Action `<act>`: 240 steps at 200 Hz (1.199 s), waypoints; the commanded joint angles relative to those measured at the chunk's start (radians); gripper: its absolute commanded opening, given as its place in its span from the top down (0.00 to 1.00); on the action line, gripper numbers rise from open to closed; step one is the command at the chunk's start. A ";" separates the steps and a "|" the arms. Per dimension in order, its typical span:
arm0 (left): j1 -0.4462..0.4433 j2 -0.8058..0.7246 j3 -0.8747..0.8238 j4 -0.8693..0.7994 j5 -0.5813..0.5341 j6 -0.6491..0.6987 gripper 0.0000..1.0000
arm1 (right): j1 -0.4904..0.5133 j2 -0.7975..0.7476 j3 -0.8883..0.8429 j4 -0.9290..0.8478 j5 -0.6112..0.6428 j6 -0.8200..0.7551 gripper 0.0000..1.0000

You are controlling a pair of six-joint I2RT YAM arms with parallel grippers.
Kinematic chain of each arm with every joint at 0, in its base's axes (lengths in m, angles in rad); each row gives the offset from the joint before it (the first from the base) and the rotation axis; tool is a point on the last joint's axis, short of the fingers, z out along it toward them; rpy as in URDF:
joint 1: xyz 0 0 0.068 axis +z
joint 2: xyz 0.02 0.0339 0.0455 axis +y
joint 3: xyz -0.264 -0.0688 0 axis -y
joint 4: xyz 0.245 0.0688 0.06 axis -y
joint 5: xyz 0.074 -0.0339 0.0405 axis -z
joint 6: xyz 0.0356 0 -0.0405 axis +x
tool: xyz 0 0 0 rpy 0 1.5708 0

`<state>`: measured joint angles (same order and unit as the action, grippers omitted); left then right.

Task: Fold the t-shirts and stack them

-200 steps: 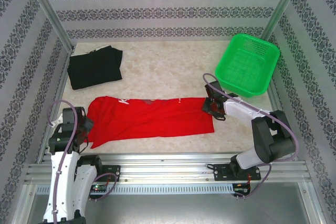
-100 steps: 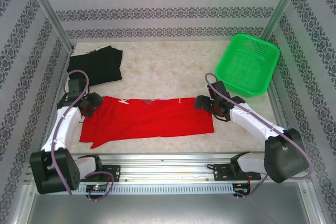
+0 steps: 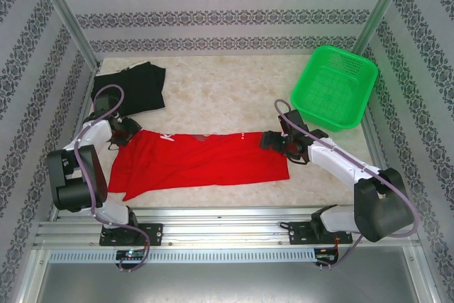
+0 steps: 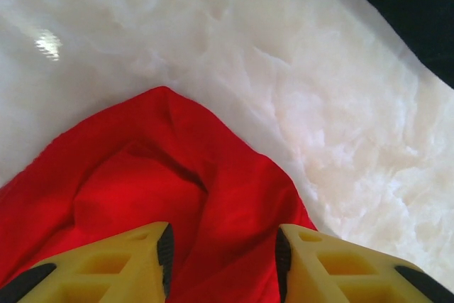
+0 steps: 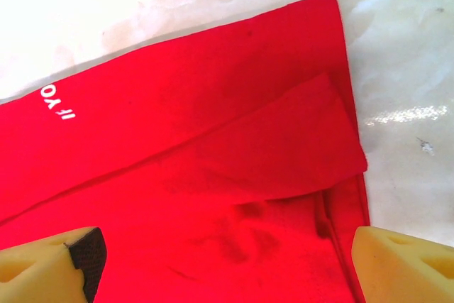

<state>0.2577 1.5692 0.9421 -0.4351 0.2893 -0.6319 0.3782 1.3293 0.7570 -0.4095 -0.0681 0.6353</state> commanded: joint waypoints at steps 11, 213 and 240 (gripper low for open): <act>0.014 0.061 0.043 0.000 0.045 0.016 0.59 | 0.036 -0.027 0.000 0.028 -0.029 -0.032 0.10; 0.118 0.147 0.255 -0.040 0.335 0.161 1.00 | -0.051 0.083 0.021 -0.002 0.046 0.044 0.09; 0.118 0.225 0.320 -0.106 0.372 0.215 1.00 | -0.076 0.111 0.032 0.094 -0.113 0.064 0.14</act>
<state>0.3626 1.7336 1.2350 -0.4408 0.5949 -0.5121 0.3096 1.4185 0.7586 -0.3985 -0.0517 0.6682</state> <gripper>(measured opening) 0.049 0.883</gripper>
